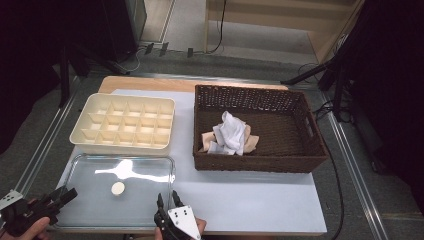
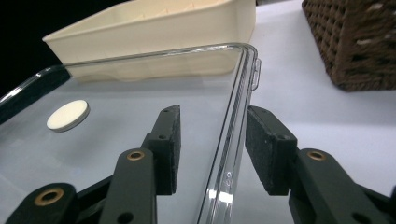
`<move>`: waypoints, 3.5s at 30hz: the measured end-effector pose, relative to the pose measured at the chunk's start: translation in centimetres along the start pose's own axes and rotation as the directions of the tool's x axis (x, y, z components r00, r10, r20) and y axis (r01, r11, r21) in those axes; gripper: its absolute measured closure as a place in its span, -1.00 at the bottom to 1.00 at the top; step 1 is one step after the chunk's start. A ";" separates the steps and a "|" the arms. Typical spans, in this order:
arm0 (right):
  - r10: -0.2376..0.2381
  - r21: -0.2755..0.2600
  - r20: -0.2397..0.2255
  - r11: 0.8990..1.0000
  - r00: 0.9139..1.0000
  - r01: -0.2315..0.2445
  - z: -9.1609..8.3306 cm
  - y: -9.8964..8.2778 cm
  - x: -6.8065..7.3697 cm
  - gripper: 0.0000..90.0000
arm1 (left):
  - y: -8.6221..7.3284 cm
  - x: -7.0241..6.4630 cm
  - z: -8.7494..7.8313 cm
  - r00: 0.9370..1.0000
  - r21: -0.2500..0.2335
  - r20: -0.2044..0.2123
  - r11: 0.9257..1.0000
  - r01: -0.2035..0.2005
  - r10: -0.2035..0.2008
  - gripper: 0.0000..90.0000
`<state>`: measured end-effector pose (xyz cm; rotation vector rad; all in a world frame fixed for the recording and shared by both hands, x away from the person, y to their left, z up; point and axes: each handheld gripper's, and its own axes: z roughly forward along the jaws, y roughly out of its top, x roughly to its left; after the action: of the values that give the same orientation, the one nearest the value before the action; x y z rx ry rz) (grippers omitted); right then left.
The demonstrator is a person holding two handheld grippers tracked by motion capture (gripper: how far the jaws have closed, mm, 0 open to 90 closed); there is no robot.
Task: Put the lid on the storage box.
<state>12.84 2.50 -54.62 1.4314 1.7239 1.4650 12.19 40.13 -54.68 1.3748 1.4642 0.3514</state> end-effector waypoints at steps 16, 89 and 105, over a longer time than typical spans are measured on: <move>0.082 0.155 -0.047 0.985 0.996 -0.073 1.9 1.5 -2.0 0.28 | 1.0 -0.3 0.9 0.995 0.035 -0.088 0.998 -0.046 0.049 -0.23; -0.114 0.022 0.008 0.993 0.993 0.114 -5.9 11.8 -18.6 -0.19 | -1.3 -17.9 15.9 0.927 0.027 0.089 0.929 -0.369 0.365 -0.74; -0.135 0.030 0.025 0.991 0.991 0.134 -4.7 15.9 -19.9 -0.03 | -1.8 -17.5 16.3 0.924 0.063 0.083 0.923 -0.379 0.374 -0.69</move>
<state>22.41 -19.07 -43.93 1.3158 1.7943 1.3490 20.78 17.73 -54.51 1.7191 1.1613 0.4889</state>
